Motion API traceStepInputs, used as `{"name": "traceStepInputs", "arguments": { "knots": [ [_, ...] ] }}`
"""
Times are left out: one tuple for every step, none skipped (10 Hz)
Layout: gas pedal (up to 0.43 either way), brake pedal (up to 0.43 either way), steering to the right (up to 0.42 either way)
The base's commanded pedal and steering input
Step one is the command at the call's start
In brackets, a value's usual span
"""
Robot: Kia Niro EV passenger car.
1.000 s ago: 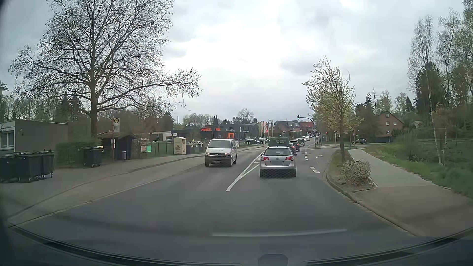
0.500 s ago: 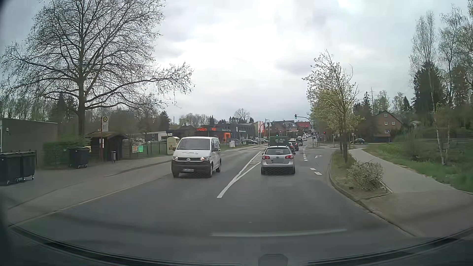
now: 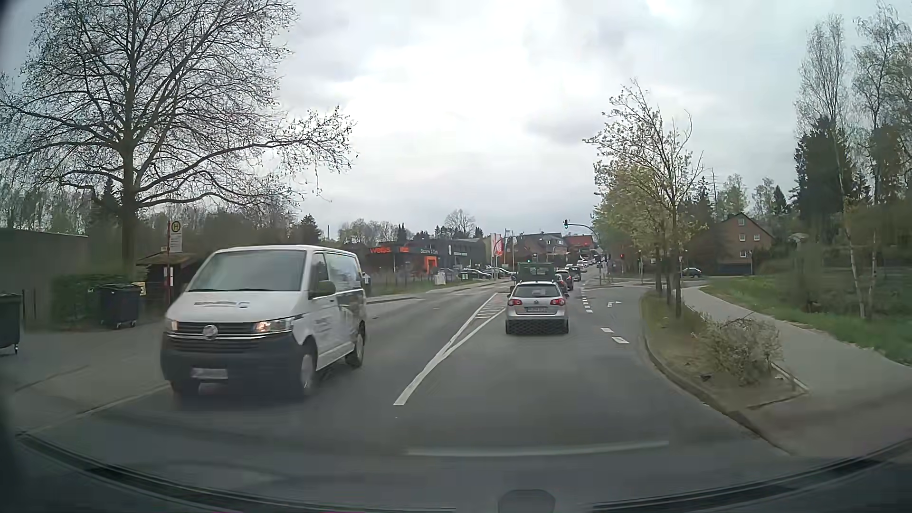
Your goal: Follow the waypoints while adhering to traffic rules and regulations
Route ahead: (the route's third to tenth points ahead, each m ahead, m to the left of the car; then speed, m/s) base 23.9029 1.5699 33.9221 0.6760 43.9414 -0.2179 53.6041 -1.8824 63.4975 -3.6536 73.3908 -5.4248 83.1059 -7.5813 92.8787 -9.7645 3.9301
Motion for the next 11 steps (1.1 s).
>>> {"name": "traceStepInputs", "arguments": {
  "knots": [
    [0.209,0.006,0.025],
    [0.209,0.006,0.025],
    [0.209,0.006,0.025],
    [0.209,0.006,0.025],
    [0.209,0.006,0.025],
    [0.209,0.006,0.024],
    [0.209,0.006,0.024],
    [0.209,0.006,0.025],
    [0.209,0.006,0.024],
    [0.209,0.006,0.026],
    [0.209,0.006,0.032]
  ]
}}
